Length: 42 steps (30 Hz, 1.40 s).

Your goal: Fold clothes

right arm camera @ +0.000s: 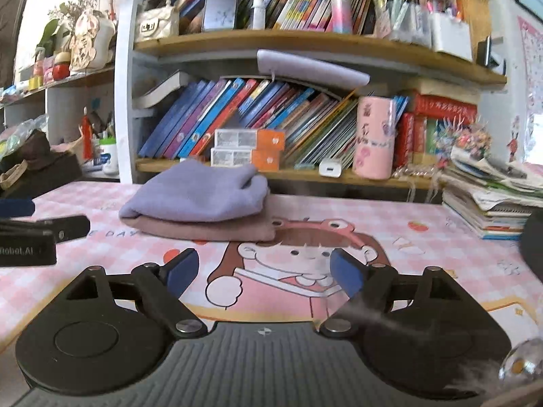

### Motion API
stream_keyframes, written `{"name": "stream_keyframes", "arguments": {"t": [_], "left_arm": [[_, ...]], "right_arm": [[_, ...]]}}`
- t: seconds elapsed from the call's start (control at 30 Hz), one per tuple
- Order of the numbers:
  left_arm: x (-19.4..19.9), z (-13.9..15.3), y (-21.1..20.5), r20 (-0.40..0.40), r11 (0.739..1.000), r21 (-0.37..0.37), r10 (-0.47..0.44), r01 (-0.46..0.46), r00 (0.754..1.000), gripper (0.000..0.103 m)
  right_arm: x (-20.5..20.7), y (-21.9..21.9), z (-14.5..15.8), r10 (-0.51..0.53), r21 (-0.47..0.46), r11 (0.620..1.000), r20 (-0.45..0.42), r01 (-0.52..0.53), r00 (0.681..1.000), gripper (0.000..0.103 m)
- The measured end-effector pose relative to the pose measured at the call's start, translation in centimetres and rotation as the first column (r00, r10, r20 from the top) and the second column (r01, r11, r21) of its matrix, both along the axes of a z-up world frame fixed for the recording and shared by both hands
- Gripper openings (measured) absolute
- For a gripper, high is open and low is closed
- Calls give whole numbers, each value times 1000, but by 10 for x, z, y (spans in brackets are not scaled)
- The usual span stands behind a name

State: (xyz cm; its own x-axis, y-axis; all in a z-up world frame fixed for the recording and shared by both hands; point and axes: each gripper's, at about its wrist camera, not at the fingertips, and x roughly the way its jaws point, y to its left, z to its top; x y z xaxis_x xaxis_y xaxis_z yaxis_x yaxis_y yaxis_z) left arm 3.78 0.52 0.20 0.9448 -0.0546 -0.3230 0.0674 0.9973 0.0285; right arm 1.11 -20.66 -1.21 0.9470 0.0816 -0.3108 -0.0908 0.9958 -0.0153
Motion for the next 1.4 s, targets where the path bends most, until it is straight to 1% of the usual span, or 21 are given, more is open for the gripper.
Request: {"name": "stream_keyframes", "arguments": {"t": [0.13,0.2,0.37,0.47,0.53,0.7,0.83,1.1,1.4], "left_arm": [[1,-1,2,-7,1000,-12,1,-1,1000,99],[0,-1,4,-3,1000,-21,11,-12,1000,99],[7,-3,3,-46,999,-5,32,-32,998,101],[6,-4,1,-47,998,10,59,-58,997,102],[4,-4,1,-33,997,18,74,-73,997,102],[0,-2,-2,-4,996,40,73,-73,997,103],[1,-2,-5,-6,996,57,74,-73,997,103],[1,-2,-7,-7,996,64,60,-59,998,103],[2,-2,-5,-11,996,62,68,-68,998,103]], "right_arm": [[0,3,-1,-18,-25,1000,-1,18,1000,92],[0,6,-1,-19,-44,999,0,19,1000,98],[-4,15,-1,-12,-98,995,28,14,1000,100],[-6,18,-1,-9,-122,992,42,14,999,101],[-5,19,-1,-8,-129,992,39,13,999,101],[-4,16,-1,4,-109,994,30,-1,1000,101],[-3,13,-1,2,-84,996,22,0,1000,102],[-2,13,-1,4,-84,996,14,-3,1000,103],[-2,12,-1,0,-80,997,9,1,1000,103]]}}
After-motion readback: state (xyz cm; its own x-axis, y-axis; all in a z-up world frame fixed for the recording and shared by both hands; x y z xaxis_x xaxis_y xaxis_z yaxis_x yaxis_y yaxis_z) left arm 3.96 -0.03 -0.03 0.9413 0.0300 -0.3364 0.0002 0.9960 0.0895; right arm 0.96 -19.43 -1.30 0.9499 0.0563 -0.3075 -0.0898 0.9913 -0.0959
